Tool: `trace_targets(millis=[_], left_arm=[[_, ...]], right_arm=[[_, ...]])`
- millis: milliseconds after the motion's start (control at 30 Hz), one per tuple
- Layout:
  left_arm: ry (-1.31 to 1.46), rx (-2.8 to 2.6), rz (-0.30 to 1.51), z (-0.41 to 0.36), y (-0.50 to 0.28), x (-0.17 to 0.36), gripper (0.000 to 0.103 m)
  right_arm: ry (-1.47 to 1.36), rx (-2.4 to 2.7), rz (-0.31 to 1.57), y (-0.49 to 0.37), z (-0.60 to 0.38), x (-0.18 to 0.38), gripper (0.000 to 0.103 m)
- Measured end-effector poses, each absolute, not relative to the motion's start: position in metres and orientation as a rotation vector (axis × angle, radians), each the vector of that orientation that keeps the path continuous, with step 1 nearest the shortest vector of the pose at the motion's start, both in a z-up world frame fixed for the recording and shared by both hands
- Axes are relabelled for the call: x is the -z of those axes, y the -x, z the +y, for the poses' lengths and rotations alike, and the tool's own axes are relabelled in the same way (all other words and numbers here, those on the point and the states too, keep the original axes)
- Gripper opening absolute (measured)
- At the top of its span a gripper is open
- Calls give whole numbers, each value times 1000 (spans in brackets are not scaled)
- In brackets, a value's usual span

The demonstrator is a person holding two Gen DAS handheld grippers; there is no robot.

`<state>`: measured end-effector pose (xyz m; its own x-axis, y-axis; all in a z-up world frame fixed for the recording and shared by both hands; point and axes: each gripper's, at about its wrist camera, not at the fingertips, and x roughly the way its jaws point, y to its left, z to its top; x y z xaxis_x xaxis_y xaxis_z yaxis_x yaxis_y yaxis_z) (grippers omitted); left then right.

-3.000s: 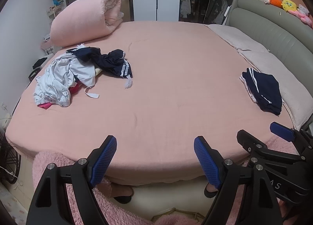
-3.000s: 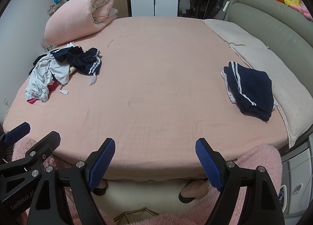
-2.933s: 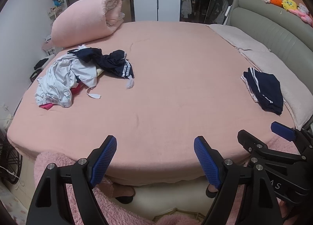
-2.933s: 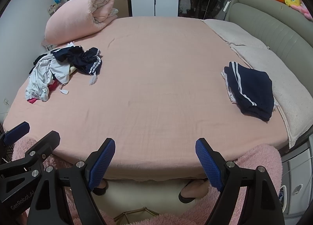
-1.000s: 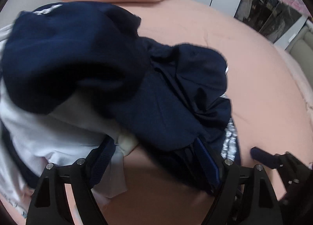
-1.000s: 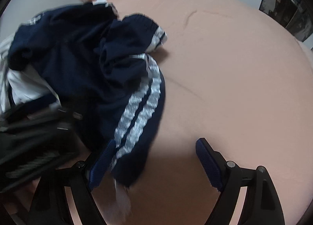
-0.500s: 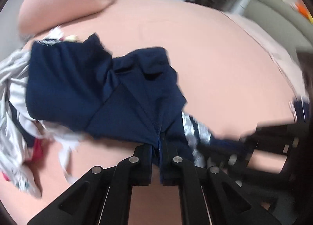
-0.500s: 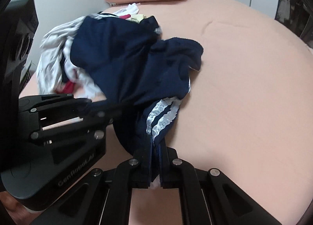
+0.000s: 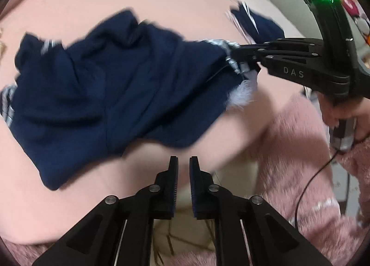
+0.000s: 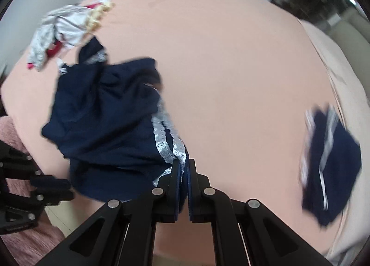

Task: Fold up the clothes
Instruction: 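Lift the navy shorts with both grippers and pull them apart to spread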

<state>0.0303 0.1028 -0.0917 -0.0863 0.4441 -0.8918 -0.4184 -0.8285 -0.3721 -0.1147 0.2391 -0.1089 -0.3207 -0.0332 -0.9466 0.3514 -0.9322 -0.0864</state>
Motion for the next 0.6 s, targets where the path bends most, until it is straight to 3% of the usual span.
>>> trace_targets(millis=[67, 133, 167, 267, 300, 333, 400, 600], left_arm=[[1648, -1974, -54, 93, -42, 89, 23], [1662, -2000, -119, 74, -29, 85, 60], [1659, -2019, -161, 60, -25, 80, 65], [1605, -2189, -225, 19, 7, 76, 65], [1567, -2275, -217, 5, 15, 77, 65], [1526, -2362, -209, -9, 23, 78, 65], [1503, -2487, -128, -9, 36, 87, 65], [1728, -2385, 98, 38, 49, 160, 65]], right_arm=[[-1738, 2324, 413, 108, 255, 114, 3], [-1798, 2297, 344, 109, 265, 117, 3], [-1817, 2287, 304, 110, 264, 119, 3], [-1750, 2355, 86, 116, 272, 96, 6], [-1700, 2378, 15, 119, 272, 88, 12], [-1657, 2392, -23, 122, 268, 84, 29], [-1566, 2393, -59, 123, 254, 90, 49], [-1708, 2320, 30, 155, 200, 155, 46]])
